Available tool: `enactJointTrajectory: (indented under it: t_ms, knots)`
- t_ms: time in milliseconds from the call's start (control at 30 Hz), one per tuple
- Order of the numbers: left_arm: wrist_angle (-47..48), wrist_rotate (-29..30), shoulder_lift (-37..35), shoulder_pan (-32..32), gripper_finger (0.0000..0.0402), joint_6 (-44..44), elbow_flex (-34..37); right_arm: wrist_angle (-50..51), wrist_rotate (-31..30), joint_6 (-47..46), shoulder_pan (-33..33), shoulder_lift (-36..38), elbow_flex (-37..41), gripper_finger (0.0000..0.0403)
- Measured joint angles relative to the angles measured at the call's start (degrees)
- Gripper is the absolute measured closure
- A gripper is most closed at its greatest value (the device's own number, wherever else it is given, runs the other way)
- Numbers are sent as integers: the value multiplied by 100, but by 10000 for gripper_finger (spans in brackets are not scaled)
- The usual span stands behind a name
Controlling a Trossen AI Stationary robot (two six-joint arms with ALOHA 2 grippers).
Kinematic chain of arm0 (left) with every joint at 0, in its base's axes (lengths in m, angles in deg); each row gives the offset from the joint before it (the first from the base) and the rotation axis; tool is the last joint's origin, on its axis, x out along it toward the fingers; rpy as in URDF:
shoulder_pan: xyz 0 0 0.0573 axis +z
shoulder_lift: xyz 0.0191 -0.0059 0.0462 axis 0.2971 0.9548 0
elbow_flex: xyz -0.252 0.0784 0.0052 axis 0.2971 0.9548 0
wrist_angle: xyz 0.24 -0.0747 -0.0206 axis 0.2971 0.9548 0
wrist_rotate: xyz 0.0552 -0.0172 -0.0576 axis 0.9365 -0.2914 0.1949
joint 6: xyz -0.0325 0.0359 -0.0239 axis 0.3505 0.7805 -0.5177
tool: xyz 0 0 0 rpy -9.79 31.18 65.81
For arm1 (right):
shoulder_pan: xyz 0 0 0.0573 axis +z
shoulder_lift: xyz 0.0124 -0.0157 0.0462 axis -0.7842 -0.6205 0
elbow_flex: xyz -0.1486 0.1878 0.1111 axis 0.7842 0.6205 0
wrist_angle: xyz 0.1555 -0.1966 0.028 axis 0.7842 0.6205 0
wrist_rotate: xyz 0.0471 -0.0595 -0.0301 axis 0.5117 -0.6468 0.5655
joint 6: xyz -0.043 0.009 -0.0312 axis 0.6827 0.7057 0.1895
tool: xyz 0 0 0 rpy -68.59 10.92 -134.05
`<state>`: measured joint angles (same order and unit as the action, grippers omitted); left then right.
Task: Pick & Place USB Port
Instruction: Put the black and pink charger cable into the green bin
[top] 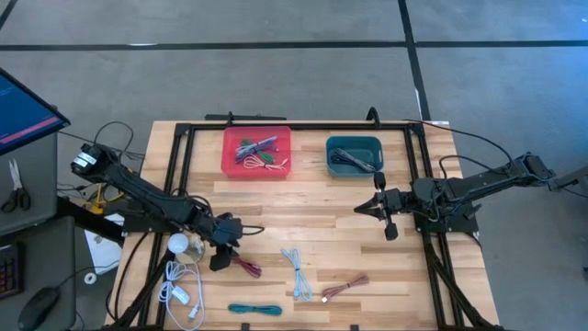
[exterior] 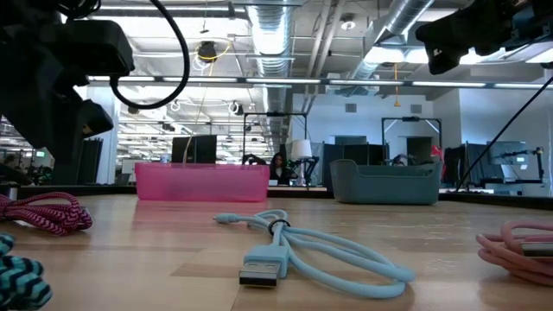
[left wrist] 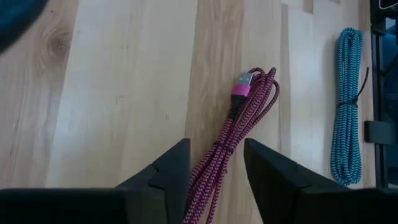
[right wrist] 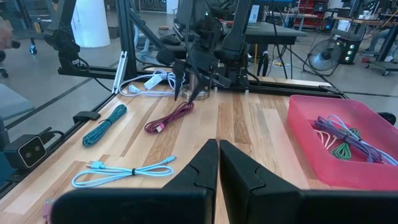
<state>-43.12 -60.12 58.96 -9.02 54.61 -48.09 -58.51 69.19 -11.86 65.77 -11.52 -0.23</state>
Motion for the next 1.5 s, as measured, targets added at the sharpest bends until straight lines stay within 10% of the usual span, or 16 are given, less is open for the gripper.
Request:
enactJointTrajectory:
  t_ms: [633, 1033, 1500]
  knots:
    - [12, -152, 1252, -417, 217, -282, -35, 2, 0, 0, -1, 0, 0, 395]
    - [13, 91, 1300, -415, 382, -282, -14, 2, 0, 0, 1, -2, 0, 395]
    - [-1040, 1638, 1340, 114, 389, 1199, 24, 2, 0, 0, -1, -1, 0, 395]
